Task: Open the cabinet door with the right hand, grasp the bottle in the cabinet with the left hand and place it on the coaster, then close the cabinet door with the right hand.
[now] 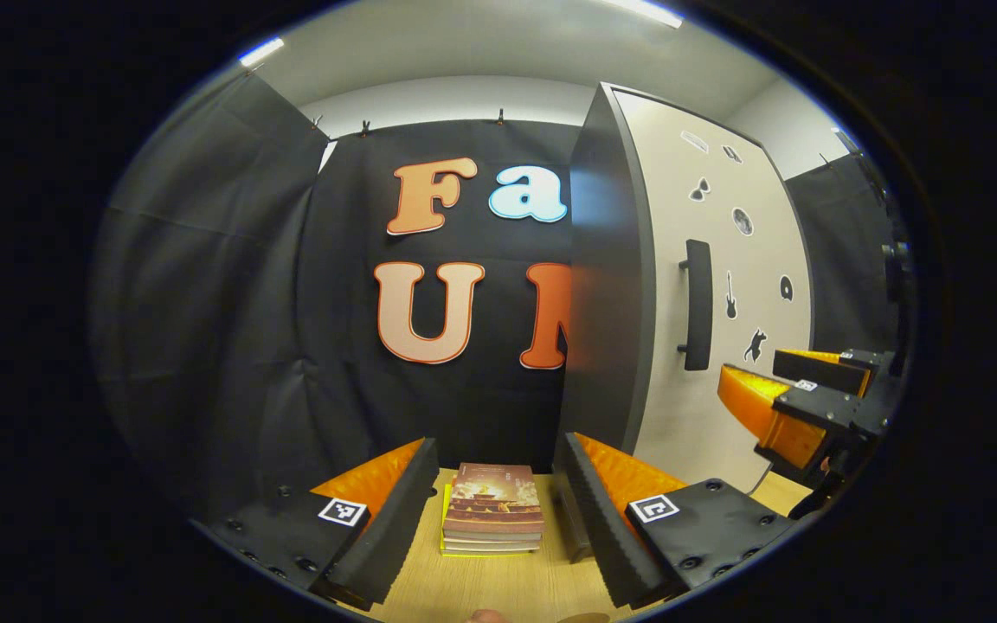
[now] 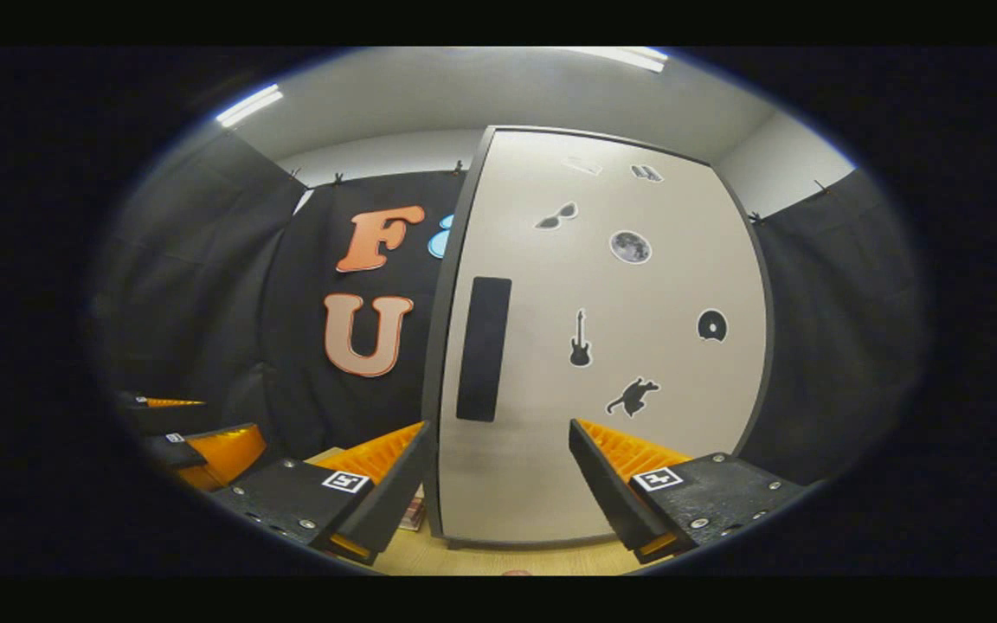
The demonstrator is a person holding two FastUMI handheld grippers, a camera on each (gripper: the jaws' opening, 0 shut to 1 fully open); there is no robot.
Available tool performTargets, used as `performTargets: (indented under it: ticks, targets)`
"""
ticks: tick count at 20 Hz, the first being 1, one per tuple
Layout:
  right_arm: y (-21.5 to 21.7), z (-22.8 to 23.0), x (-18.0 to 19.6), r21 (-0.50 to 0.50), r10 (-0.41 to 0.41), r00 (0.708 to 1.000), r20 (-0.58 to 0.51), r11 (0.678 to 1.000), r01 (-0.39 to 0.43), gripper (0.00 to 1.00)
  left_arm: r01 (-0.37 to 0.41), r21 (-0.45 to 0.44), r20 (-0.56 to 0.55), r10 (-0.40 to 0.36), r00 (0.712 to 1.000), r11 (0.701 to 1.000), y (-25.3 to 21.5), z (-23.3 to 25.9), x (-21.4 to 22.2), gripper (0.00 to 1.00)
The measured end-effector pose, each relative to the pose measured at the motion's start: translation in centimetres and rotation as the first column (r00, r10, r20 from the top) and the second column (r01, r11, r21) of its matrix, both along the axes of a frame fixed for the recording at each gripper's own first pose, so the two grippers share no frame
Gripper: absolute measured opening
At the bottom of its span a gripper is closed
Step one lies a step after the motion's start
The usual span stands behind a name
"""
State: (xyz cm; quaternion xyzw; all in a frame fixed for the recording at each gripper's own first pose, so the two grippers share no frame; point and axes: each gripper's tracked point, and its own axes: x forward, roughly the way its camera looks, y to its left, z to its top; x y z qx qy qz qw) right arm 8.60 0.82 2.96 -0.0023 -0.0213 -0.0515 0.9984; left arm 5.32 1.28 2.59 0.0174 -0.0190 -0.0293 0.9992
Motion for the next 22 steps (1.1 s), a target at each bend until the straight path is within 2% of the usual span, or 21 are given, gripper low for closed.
performTargets:
  ticks: [4,8,14,16,19,22]
  targets:
    - [0.8,2.0,3.2,0.035,0.019,0.999,0.026,0.999,-0.020,0.94,-0.019,0.029,-0.001,0.019,1.000,0.999,1.3,-0.3,0.0,0.94]
    - [1.4,2.4,6.2,0.076,0.028,1.000,0.013,0.997,-0.029,0.85,-0.033,0.022,-0.008,0.033,0.999,0.999,2.8,-0.5,0.2,0.94]
    - [0.8,2.6,7.8,0.071,-0.034,0.999,0.008,0.997,0.034,0.60,-0.029,0.017,-0.023,0.030,0.999,0.999,4.6,-0.9,0.7,0.95]
    - [0.9,2.6,7.9,0.089,-0.053,0.999,0.012,0.995,0.051,0.40,-0.017,0.025,-0.019,0.017,1.000,1.000,5.0,-0.8,1.0,0.94]
    - [0.7,2.5,7.8,0.132,-0.079,0.997,0.000,0.988,0.078,0.29,0.021,0.032,-0.022,-0.020,1.000,0.999,5.0,-1.0,1.6,0.95]
    - [0.6,2.6,7.5,0.131,-0.097,0.995,0.005,0.987,0.095,0.17,0.059,0.023,-0.035,-0.058,0.998,0.998,4.7,-1.1,2.3,0.95]
